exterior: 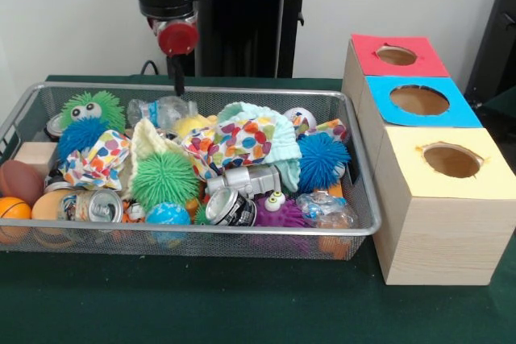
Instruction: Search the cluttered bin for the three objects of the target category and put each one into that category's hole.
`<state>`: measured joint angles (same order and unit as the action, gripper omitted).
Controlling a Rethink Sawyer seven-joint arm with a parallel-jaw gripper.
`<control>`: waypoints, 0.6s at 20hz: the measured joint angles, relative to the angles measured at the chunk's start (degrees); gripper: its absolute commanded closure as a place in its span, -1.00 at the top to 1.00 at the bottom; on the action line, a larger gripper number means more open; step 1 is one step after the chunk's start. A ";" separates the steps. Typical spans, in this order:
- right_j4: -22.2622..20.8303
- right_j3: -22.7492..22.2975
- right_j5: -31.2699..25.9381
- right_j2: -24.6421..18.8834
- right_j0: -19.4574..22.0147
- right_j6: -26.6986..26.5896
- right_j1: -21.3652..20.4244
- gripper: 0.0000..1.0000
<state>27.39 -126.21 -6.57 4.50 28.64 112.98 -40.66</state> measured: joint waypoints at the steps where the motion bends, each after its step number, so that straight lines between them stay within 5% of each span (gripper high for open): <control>1: 0.00 0.03 -0.77 0.45 -0.54 0.00 -0.39 1.00; 12: -0.04 1.25 -9.99 5.71 -4.87 0.00 -4.18 1.00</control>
<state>27.36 -124.96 -16.56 10.21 23.77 112.98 -44.84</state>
